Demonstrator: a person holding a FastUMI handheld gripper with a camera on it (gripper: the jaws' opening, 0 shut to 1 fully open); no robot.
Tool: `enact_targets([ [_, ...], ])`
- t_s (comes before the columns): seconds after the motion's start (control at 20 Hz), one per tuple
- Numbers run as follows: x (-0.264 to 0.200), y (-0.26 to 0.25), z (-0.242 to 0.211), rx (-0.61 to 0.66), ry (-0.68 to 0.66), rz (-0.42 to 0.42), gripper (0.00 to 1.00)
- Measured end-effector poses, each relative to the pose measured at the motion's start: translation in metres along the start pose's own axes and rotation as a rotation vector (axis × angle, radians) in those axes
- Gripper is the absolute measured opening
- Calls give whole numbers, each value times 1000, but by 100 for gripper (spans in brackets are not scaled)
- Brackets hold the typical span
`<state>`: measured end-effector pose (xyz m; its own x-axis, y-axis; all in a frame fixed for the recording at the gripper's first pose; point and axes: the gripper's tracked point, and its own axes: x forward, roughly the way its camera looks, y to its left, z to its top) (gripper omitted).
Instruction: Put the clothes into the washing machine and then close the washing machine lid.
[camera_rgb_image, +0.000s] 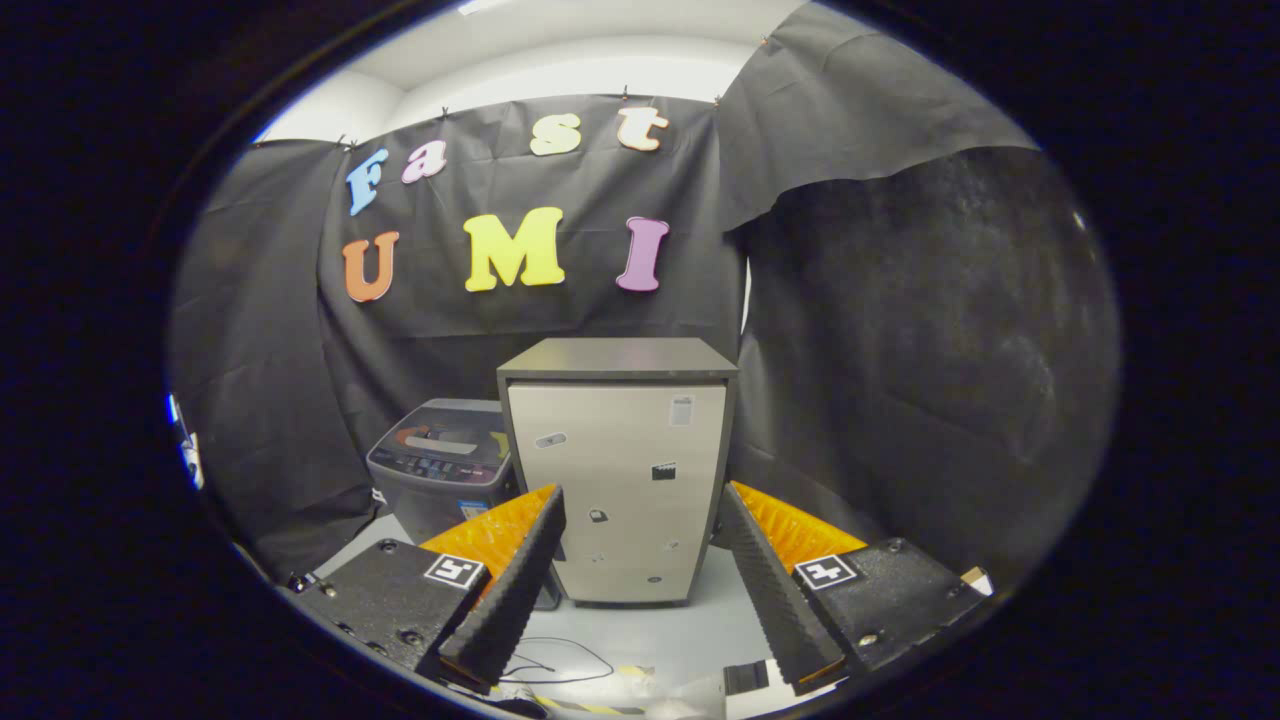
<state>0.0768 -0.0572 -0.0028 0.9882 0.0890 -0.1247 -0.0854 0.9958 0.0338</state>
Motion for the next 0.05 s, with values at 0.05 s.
enact_targets([
  [0.05, 0, 0, 0, 0, -2, 3, 98],
])
